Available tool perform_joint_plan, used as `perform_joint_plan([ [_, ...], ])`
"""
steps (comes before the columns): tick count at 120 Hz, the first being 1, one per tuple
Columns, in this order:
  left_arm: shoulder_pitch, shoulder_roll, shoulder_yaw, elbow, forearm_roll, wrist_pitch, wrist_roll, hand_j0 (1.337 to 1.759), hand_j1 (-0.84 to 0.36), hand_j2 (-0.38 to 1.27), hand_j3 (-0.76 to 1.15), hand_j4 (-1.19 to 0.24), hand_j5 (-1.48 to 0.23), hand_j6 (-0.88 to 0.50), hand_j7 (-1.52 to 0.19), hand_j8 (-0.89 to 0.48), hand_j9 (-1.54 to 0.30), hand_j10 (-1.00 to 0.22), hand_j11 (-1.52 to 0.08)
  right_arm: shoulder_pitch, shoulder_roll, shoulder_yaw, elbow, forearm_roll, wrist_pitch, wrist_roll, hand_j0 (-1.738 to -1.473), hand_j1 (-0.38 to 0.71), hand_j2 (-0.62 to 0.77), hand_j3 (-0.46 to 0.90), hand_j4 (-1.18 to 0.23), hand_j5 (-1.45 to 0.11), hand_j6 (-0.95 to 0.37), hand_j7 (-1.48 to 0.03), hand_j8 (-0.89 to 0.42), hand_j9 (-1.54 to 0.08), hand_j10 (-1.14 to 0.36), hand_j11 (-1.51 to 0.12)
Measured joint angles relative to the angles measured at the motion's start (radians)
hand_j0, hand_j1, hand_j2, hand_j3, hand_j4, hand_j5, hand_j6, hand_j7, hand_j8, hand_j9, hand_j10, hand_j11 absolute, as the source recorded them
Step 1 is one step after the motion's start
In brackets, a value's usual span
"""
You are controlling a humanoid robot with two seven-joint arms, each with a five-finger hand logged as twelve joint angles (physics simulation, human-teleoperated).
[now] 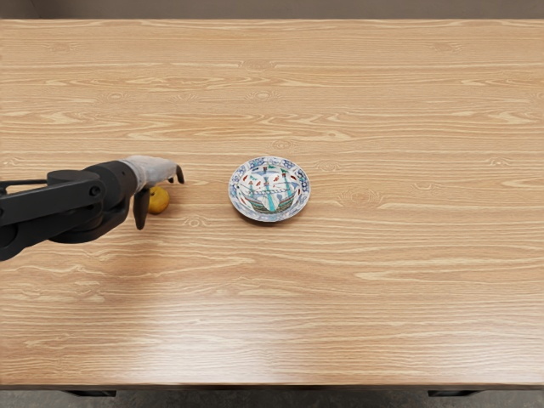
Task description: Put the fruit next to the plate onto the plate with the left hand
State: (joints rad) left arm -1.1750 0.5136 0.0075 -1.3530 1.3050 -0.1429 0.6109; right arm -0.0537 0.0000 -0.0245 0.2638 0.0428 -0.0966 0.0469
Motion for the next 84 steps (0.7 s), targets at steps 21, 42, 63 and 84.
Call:
perform_joint_plan([
  [21,0.002,0.002,0.000,0.000,0.000,0.011,0.000,1.658,-0.04,0.07,0.00,-0.33,-0.42,-0.33,-0.42,-0.33,-0.42,-0.33,-0.42,0.000,0.000,0.000,0.000,0.000,0.000,0.000,-1.658,-0.32,0.00,0.00,-0.02,-0.03,-0.02,-0.03,-0.02,-0.03,-0.02,-0.03],
  [42,0.029,-0.001,0.007,0.000,0.039,0.048,0.000,1.658,-0.07,0.07,0.00,-0.36,-0.46,-0.36,-0.46,-0.36,-0.46,-0.36,-0.46,0.000,0.000,0.000,0.000,0.000,0.000,0.000,-1.658,-0.32,0.00,0.00,-0.02,-0.03,-0.02,-0.03,-0.02,-0.03,-0.02,-0.03],
  [63,0.032,-0.001,0.009,-0.003,0.065,0.063,0.000,1.658,-0.11,0.08,0.00,-0.39,-0.50,-0.39,-0.50,-0.39,-0.50,-0.39,-0.50,0.000,0.000,0.000,0.000,0.000,0.000,0.000,-1.658,-0.32,0.00,0.00,-0.02,-0.03,-0.02,-0.03,-0.02,-0.03,-0.02,-0.03],
  [84,0.031,-0.001,0.014,-0.009,0.069,0.061,0.000,1.658,-0.22,0.10,0.00,-0.48,-0.62,-0.48,-0.62,-0.48,-0.62,-0.48,-0.62,0.000,0.000,0.000,0.000,0.000,0.000,0.000,-1.658,-0.32,0.00,0.00,-0.02,-0.03,-0.02,-0.03,-0.02,-0.03,-0.02,-0.03],
])
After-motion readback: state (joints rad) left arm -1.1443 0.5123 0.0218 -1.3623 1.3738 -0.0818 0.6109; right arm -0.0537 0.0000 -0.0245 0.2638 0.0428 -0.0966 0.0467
